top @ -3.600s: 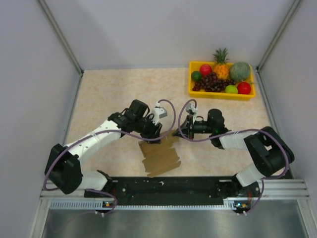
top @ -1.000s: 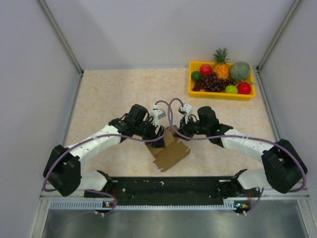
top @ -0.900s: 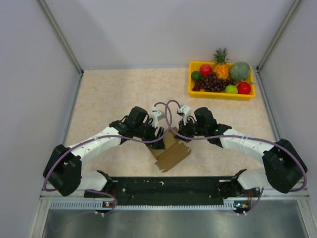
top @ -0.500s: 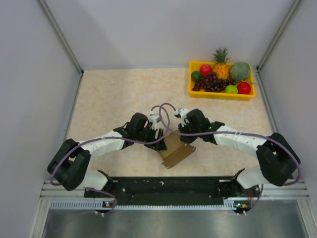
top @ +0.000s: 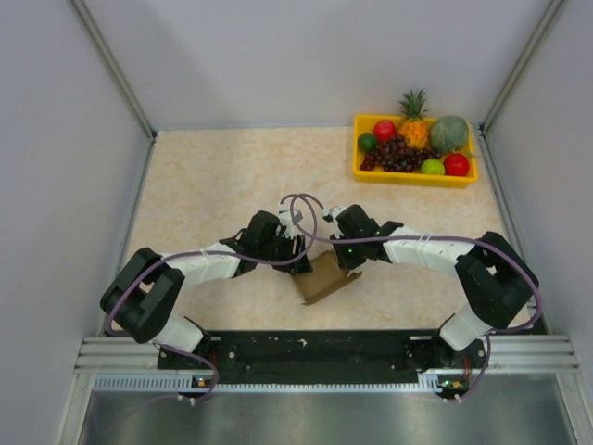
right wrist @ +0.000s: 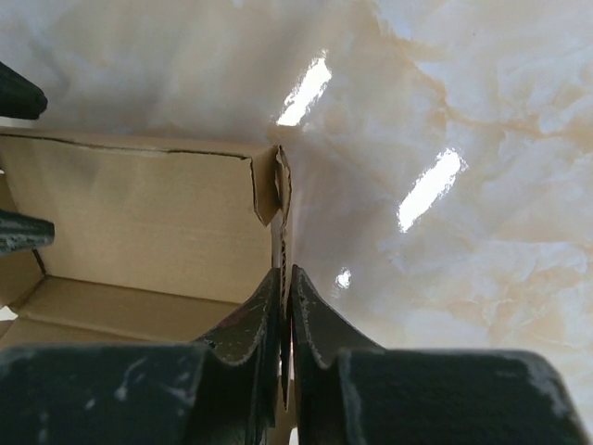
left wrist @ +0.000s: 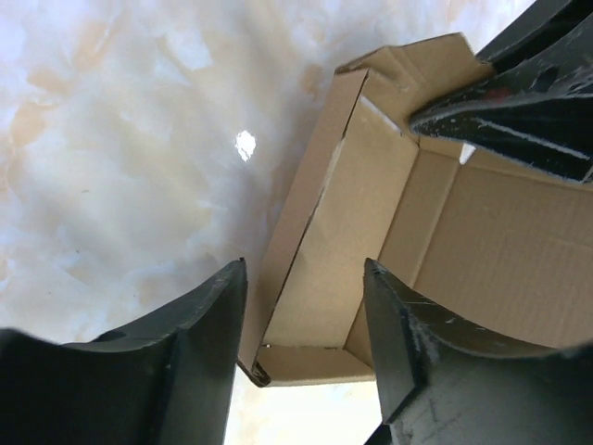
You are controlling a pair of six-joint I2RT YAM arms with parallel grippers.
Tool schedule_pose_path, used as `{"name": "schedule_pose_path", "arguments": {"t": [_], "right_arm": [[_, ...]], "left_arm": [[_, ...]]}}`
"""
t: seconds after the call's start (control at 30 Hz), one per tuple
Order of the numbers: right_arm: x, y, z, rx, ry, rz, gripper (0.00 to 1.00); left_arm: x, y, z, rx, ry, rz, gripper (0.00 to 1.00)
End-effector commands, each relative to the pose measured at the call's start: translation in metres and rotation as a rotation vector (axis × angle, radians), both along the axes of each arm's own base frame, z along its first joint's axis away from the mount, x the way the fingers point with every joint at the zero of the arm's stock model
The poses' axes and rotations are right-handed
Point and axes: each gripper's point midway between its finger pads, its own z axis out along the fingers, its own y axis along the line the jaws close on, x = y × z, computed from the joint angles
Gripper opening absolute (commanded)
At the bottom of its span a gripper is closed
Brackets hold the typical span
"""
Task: Fold the paper box
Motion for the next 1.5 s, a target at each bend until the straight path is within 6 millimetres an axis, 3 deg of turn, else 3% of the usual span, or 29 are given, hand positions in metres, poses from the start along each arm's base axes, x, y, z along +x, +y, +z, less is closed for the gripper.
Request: {"name": "schedule_pose_path", "arguments": {"t": [0.0, 0.3, 0.5, 0.63, 0.8, 0.97, 1.13, 1.23, 1.3, 1.37, 1.47], "right_arm": [[0.006, 0.010, 0.012, 0.008, 0.007, -0.048, 0.13], [0.009, 0.020, 0.037, 0.065, 0.018, -0.099, 0.29], [0.008, 0.019, 0.040, 0.057, 0.024, -0.105, 0.26], [0.005, 0.016, 0.039, 0.040, 0.032, -0.110, 0.23], [0.005, 0.018, 0.045, 0.044, 0.019, -0.099, 0.25], [0.013, 0.023, 0.042, 0.001, -0.029, 0.009, 0.20], [0.028, 0.043, 0.051, 0.014, -0.089, 0.159, 0.20], [0.023, 0.066, 0.057, 0.087, -0.054, 0.265, 0.22], [0.021, 0.078, 0.064, 0.137, -0.034, 0.296, 0.27], [0.033, 0.078, 0.072, 0.144, -0.046, 0.214, 0.41], [0.061, 0.061, 0.102, 0.200, -0.069, -0.002, 0.51]], "left_arm": [[0.019, -0.010, 0.013, -0.047, -0.082, 0.027, 0.55], [0.021, 0.001, 0.007, -0.012, -0.132, 0.090, 0.45], [0.015, -0.007, 0.001, -0.016, -0.115, 0.045, 0.48], [0.014, -0.008, -0.002, -0.001, -0.109, 0.045, 0.39], [0.013, -0.009, -0.001, 0.018, -0.113, 0.051, 0.34], [0.010, -0.013, 0.008, -0.016, -0.108, 0.048, 0.53], [0.000, -0.013, 0.009, -0.028, -0.055, 0.041, 0.54], [-0.009, -0.015, 0.012, -0.072, -0.015, 0.039, 0.54], [-0.014, -0.015, 0.020, -0.110, -0.012, 0.050, 0.57], [-0.018, -0.011, 0.020, -0.124, -0.005, 0.068, 0.60], [-0.023, -0.009, 0.025, -0.143, -0.001, 0.077, 0.63]]}}
